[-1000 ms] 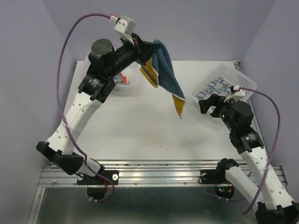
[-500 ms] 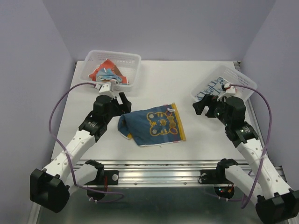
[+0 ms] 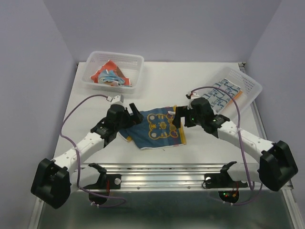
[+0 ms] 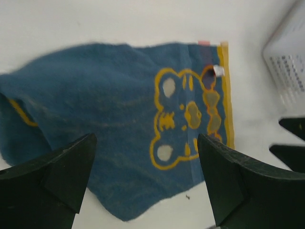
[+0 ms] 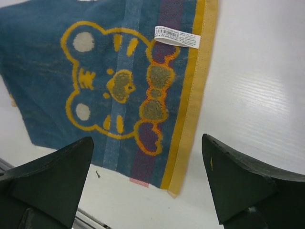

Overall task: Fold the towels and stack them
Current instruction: Flatten out the crumpled towel

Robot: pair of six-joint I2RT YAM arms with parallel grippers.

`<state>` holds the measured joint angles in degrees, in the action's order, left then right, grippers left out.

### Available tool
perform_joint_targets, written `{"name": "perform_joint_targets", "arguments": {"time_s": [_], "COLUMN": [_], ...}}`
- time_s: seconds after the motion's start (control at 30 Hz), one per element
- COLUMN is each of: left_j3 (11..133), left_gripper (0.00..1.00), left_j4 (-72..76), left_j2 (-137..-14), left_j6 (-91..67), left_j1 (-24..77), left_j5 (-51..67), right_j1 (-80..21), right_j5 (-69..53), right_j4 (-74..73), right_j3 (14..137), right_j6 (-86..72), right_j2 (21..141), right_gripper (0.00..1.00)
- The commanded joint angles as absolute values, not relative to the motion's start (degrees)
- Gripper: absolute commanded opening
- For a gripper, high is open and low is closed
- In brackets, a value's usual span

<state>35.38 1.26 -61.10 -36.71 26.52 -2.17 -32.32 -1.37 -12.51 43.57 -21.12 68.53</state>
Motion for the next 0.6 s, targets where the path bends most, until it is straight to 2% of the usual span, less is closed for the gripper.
{"name": "perform_joint_targets", "arguments": {"time_s": [0.0,0.27,0.43,0.57], "left_j3": [30.0,21.6,22.7,26.0], "left_gripper": [0.99,0.99,0.99,0.99], "left_j4": [7.2,12.4,14.7,15.0], "left_j2": [-60.8,-59.3,-62.7,-68.5], "left_j6": [-43.4,-47.2,-46.2,-45.5], "left_j1": [32.9,34.6,34.5,34.5], "left_j5": [2.6,1.7,0.1,-2.0], "right_j1": [-33.4,-33.4,-33.5,-33.5], "right_j5": [3.4,5.0,3.3,2.2], "right_j4": [-7.4,-6.5,-5.4,-6.8], "right_j3": [51.6,63.5,68.7,70.1], "right_j6": [-19.7,-16.4,-14.9,-16.7], "right_j2": [75.8,92.6,103.2,106.5], "right_gripper": [1.0,1.0,1.0,1.0]}}
